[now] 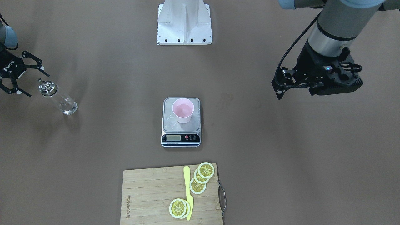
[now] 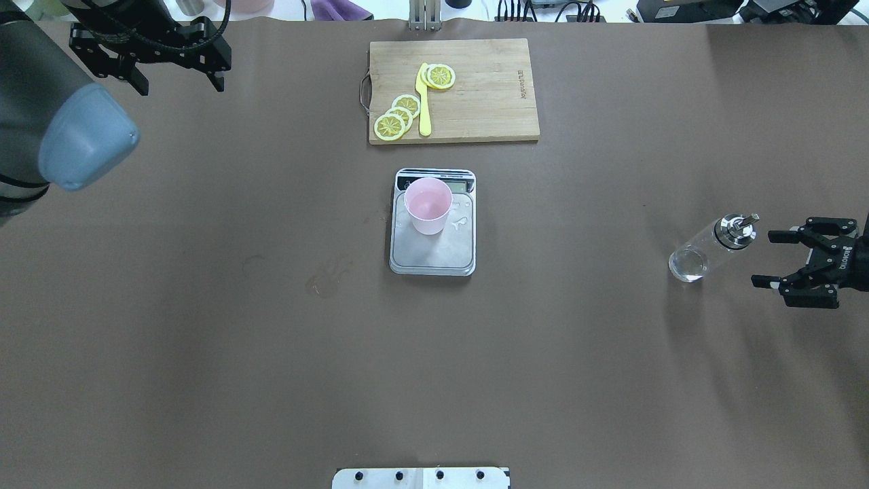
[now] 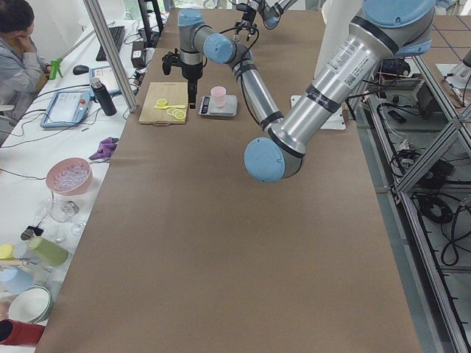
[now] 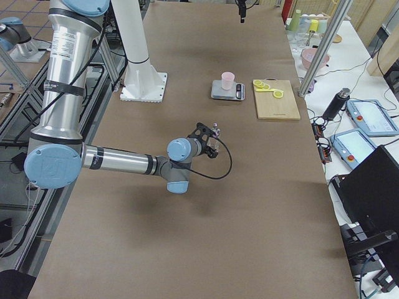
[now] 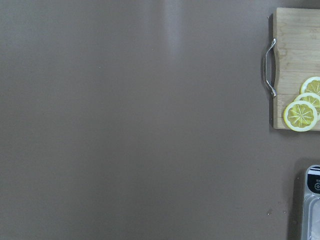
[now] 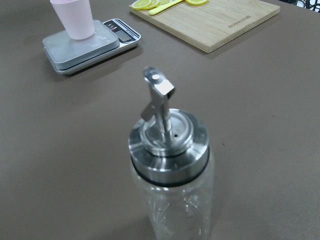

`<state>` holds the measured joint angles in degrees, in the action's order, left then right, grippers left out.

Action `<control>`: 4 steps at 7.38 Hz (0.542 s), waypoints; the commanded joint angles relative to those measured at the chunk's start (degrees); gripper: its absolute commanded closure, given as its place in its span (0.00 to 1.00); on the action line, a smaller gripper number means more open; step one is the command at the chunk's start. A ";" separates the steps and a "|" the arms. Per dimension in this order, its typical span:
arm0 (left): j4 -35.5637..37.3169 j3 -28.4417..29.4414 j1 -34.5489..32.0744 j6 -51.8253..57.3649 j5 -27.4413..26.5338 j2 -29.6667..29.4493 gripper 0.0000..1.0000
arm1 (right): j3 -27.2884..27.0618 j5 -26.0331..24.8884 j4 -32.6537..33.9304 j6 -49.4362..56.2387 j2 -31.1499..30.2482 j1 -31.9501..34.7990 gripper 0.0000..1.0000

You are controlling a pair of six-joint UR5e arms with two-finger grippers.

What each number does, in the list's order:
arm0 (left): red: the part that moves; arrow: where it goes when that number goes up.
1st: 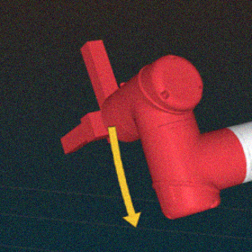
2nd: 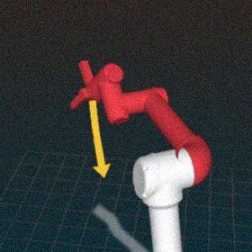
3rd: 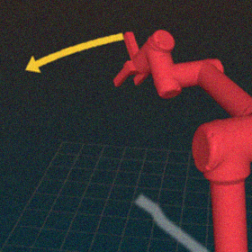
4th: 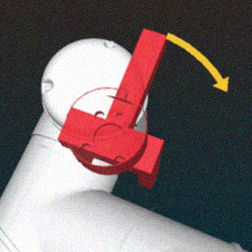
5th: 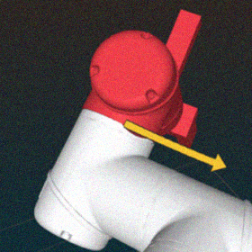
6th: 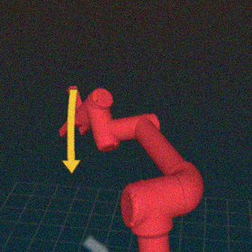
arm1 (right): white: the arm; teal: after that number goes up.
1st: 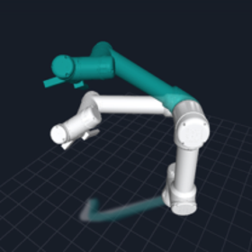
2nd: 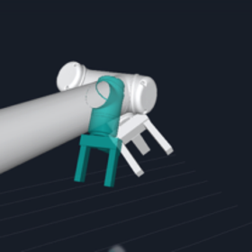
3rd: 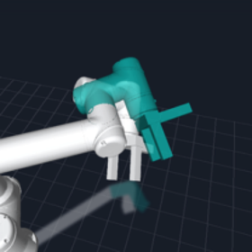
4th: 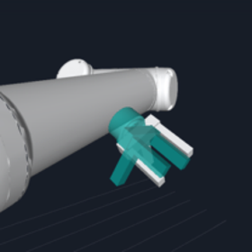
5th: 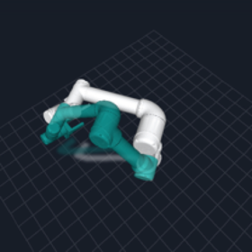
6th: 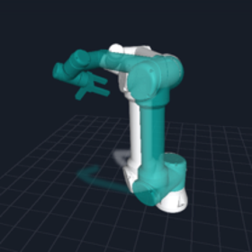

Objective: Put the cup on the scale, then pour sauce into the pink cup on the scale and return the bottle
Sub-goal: 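Grasp the glass sauce bottle with the right gripper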

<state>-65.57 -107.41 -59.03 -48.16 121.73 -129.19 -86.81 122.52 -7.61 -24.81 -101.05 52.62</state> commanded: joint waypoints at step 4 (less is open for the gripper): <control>0.26 0.79 -0.29 2.18 -0.27 -0.01 0.02 | 8.82 -7.63 -6.52 -4.28 5.23 -4.37 0.04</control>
<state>-65.51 -106.71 -59.17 -47.60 121.50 -129.20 -81.50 116.40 -11.58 -28.44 -98.01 48.38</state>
